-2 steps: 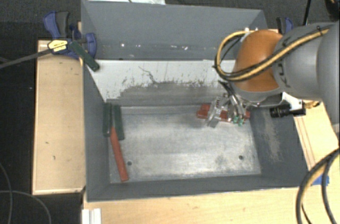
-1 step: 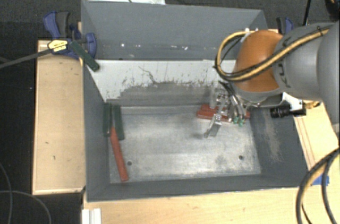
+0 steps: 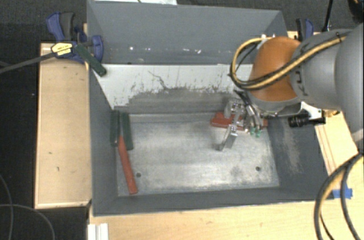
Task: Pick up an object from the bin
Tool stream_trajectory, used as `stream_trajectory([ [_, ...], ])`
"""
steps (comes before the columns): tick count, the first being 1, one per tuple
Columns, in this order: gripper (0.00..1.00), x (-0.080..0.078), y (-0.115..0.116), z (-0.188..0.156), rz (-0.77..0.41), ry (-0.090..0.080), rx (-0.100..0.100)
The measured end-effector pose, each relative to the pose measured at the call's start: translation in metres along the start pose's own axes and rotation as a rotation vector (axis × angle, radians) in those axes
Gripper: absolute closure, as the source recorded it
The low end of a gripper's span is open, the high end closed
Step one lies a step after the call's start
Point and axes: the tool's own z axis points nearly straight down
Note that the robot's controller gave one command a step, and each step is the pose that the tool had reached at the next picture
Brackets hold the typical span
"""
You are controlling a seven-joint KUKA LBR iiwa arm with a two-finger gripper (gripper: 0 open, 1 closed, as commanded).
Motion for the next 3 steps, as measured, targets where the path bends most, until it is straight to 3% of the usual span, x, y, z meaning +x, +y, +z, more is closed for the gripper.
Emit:
stream_trajectory([
  [1,0.00,0.006,0.014,-0.001,-0.032,0.002,0.000],
  [2,1.00,0.005,0.014,-0.003,-0.032,-0.004,-0.001],
  [3,1.00,-0.005,-0.071,-0.136,0.013,-0.010,0.001],
])
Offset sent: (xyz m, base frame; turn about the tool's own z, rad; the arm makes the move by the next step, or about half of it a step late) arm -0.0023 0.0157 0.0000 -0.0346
